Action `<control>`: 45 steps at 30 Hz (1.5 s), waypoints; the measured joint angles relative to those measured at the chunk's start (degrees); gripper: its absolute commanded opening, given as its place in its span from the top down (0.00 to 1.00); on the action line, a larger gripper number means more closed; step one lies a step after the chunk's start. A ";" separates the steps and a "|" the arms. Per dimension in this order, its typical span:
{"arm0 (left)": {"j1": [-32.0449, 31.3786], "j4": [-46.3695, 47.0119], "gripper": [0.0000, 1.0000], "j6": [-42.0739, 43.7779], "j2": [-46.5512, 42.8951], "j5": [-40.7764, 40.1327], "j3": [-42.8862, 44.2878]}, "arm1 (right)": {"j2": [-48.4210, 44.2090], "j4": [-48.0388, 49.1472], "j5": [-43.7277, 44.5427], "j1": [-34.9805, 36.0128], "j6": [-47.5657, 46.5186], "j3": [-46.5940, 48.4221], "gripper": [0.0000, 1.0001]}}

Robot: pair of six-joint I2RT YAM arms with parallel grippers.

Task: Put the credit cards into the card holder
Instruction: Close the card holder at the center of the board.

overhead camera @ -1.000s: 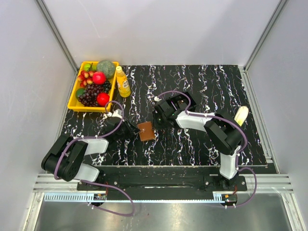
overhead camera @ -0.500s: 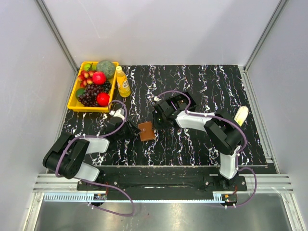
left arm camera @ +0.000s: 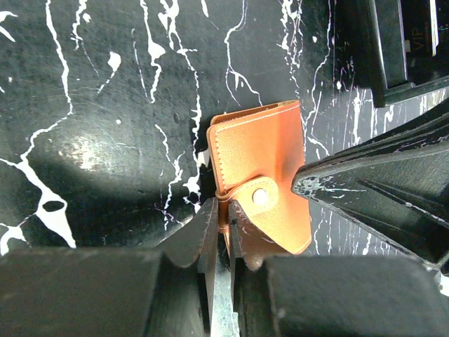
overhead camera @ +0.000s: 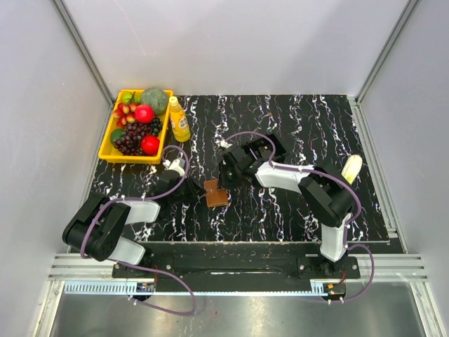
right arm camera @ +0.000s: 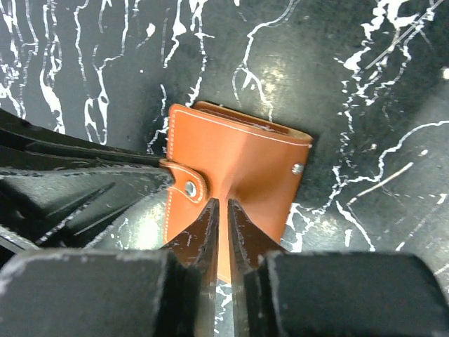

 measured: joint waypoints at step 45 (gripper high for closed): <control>-0.11 3.52 0.77 5.97 2.27 6.93 -0.44 | -3.15 0.35 -0.68 1.62 -1.14 -3.87 0.76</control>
